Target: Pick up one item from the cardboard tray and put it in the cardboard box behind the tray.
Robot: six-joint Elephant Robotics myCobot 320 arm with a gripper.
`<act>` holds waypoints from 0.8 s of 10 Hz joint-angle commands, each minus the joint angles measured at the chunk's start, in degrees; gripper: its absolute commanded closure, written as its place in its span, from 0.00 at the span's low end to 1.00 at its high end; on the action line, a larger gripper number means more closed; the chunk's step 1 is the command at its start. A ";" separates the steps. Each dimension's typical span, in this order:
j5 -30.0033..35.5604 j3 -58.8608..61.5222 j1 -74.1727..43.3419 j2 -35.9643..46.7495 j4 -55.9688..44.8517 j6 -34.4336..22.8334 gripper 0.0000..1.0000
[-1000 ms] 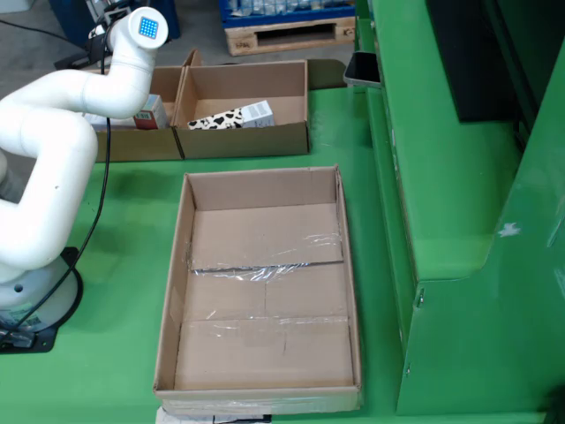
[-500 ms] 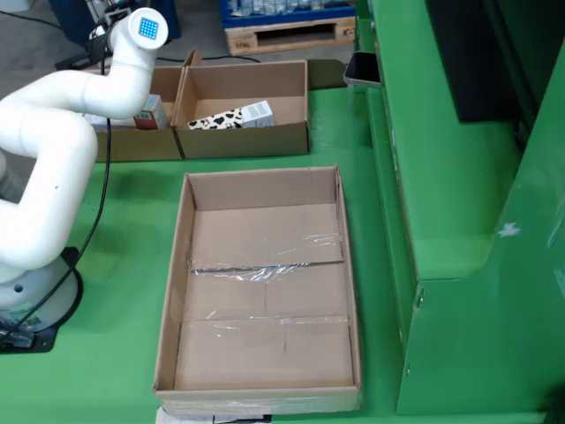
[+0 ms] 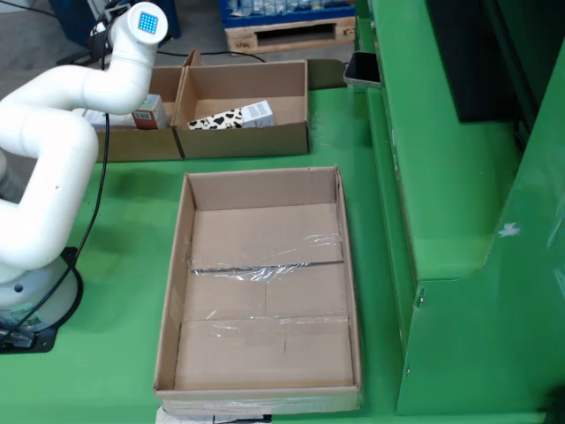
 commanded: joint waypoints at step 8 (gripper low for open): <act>-12.23 34.36 1.17 -3.20 -23.15 0.15 0.00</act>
